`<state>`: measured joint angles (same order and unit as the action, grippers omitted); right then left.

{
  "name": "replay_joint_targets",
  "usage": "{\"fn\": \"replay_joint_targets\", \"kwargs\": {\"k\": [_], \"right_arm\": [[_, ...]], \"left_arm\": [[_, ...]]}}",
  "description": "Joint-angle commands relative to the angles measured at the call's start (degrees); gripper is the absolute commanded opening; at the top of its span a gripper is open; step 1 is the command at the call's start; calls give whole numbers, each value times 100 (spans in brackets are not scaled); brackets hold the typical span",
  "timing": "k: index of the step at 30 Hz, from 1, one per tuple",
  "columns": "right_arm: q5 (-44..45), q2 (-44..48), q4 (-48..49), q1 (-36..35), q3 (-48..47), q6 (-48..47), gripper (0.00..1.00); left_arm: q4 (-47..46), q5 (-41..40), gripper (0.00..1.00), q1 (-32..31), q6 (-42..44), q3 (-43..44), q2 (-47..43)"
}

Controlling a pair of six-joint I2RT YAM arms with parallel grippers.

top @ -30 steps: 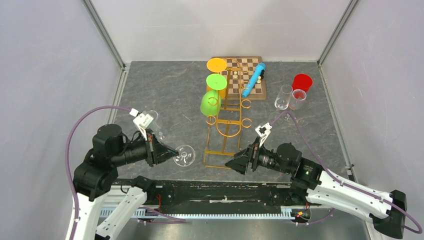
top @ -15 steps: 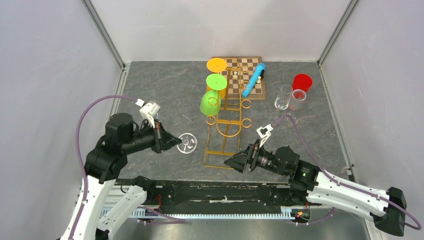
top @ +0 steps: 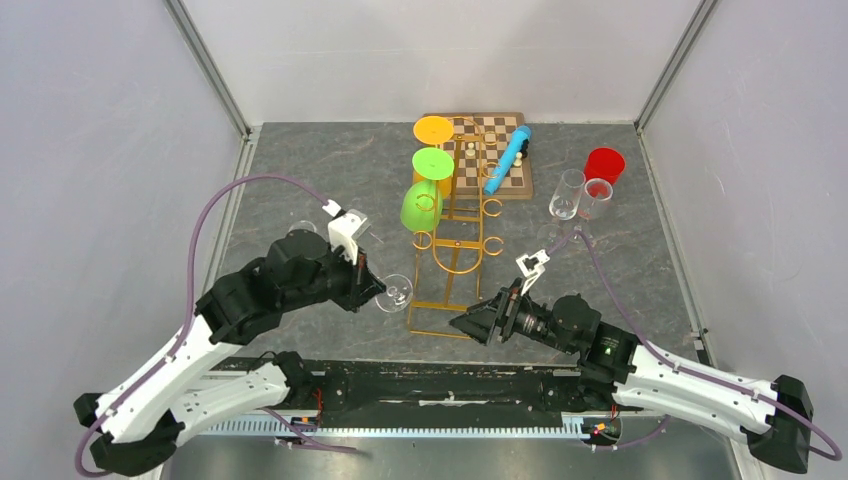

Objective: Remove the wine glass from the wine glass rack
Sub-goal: Place the wine glass at the center of the board.

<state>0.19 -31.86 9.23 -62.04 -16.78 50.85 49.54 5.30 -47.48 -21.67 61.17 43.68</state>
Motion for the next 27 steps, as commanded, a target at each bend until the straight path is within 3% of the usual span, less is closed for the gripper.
{"fn": "replay_joint_targets", "kwargs": {"k": [1,20,27], "right_arm": [[196,126,176,-27,77,-5,98],[199,65,199,-27,15,85,98],[-193,-253,370,-27,-86,264,98]], "left_arm": [[-602,-1201,2,-636,-159,64,-88],[-805,-3699,2,-3953,-279,-408,90],[-789,-4525,2,-4844,-471,-496,259]]}}
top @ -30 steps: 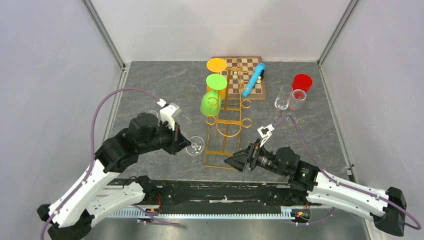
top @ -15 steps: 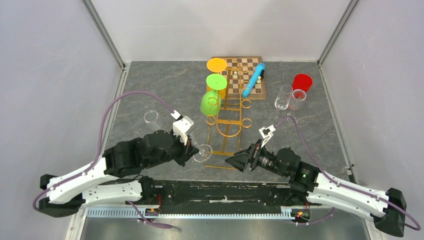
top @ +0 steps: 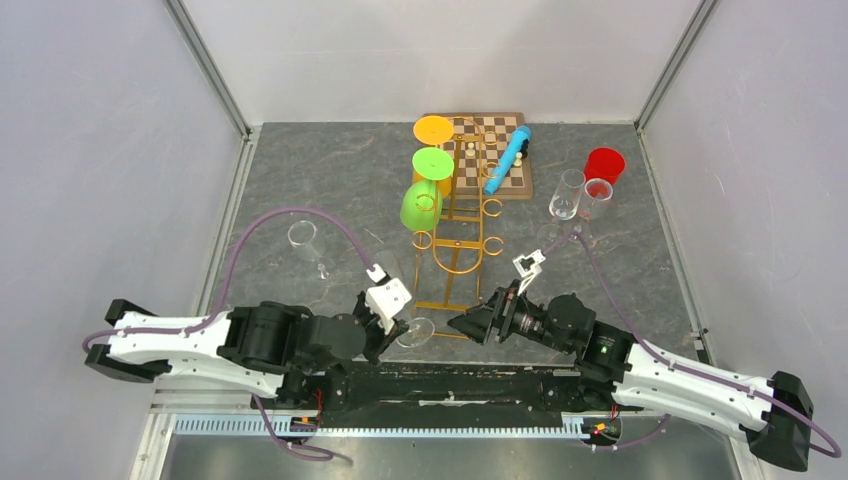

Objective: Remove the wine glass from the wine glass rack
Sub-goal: Place the wine glass at the center of the board.

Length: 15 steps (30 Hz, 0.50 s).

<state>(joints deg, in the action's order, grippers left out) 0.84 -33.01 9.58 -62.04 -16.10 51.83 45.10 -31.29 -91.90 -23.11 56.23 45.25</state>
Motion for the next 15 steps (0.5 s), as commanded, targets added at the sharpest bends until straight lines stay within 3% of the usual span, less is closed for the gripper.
{"fn": "replay_joint_targets", "kwargs": {"k": [1,8,15], "right_arm": [[-346,-223,382,-28,-166,199,98],[-436,-429,736,-119,-168,410,97],[-492,-837,1033,-325,-236,604,95]], "left_arm": [[-338,-1005,2,-528,-372,-6,179],[94,-1981,2,-1521,-842,216,719],[236,-2481,2,-2084,-1210,291,1094]]}}
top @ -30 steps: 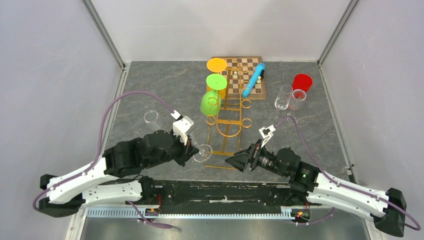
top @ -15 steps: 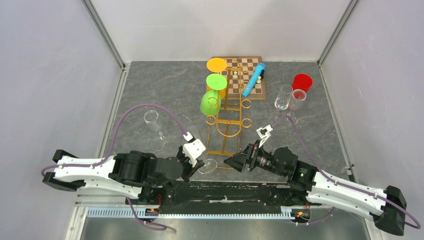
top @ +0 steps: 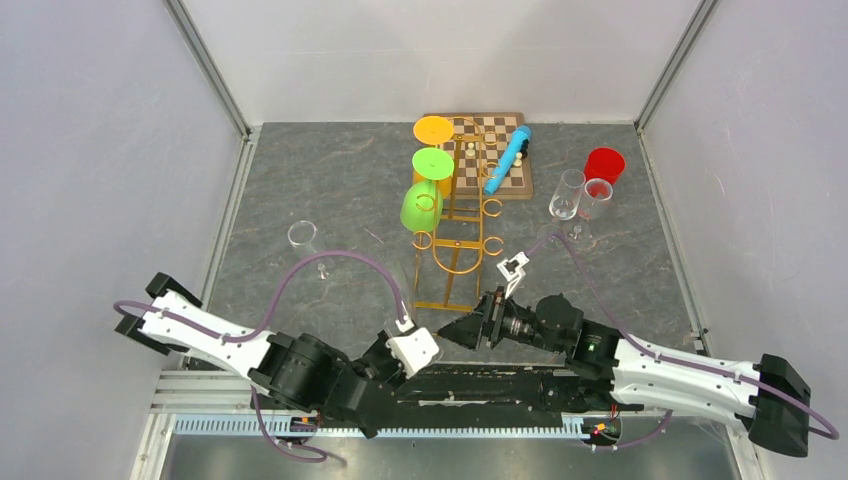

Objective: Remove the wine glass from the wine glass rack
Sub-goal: Place the wine glass at the center of the board.

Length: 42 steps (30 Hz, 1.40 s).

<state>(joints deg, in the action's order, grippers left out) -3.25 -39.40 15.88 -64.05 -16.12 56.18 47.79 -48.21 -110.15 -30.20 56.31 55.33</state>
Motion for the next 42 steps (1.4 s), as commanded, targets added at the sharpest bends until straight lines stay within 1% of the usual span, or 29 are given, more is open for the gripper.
{"fn": "replay_joint_targets", "kwargs": {"k": [1,12,21,32,34,36,42], "right_arm": [[-95,-251,430,-164,-265,177,95],[41,-501,955,-460,-137,422,90],[28,-820,1271,-714,-191,519,83],[4,-1203,1696,-940,-227,596,70],[-5,-1244,1729,-969,-237,603,66],[-21,-1278,1776,-986,-246,612,60],[-111,-1421,1920,-1030,-279,635,49]], "left_arm": [[-33,-844,2,-302,-518,291,124],[43,-1168,2,-777,-785,447,680],[-1,-1143,2,-867,-675,562,914],[-132,-1034,2,-969,-443,749,1195],[-163,-1018,2,-982,-443,741,1210],[-174,-1023,2,-999,-468,732,1208],[-281,-1018,2,-1048,-400,749,1202]]}}
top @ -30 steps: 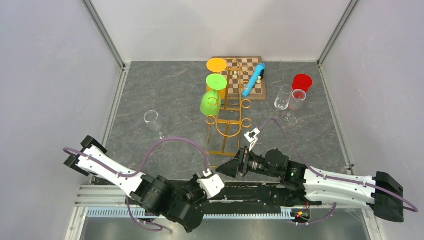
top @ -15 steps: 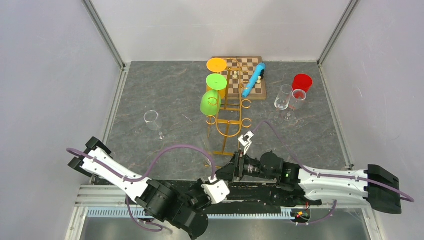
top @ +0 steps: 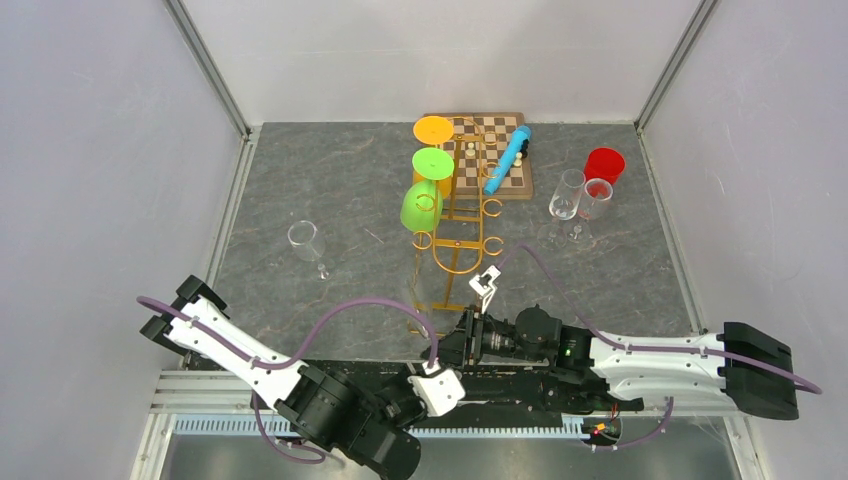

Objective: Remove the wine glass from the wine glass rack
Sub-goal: Place the wine glass at the center of the board.

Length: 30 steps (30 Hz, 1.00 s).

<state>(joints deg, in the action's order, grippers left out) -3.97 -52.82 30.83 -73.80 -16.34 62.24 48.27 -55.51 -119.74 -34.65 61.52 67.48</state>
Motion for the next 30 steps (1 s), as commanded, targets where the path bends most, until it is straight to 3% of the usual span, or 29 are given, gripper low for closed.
{"fn": "replay_joint_targets", "kwargs": {"k": [1,17,21,27,30], "right_arm": [[-47,-109,436,-68,-271,41,47],[-113,-198,488,-135,-257,42,2],[-134,-215,459,-182,-272,-22,0],[-151,-177,450,-210,-282,-222,0],[-182,-117,383,-205,-287,-412,0]], "left_arm": [[-349,-293,2,-100,63,229,-8],[-362,-128,2,-127,42,203,-85],[-379,-93,3,-120,-33,132,-172],[-711,33,35,-106,-24,-206,-475],[-898,101,45,-82,60,-342,-659]]}}
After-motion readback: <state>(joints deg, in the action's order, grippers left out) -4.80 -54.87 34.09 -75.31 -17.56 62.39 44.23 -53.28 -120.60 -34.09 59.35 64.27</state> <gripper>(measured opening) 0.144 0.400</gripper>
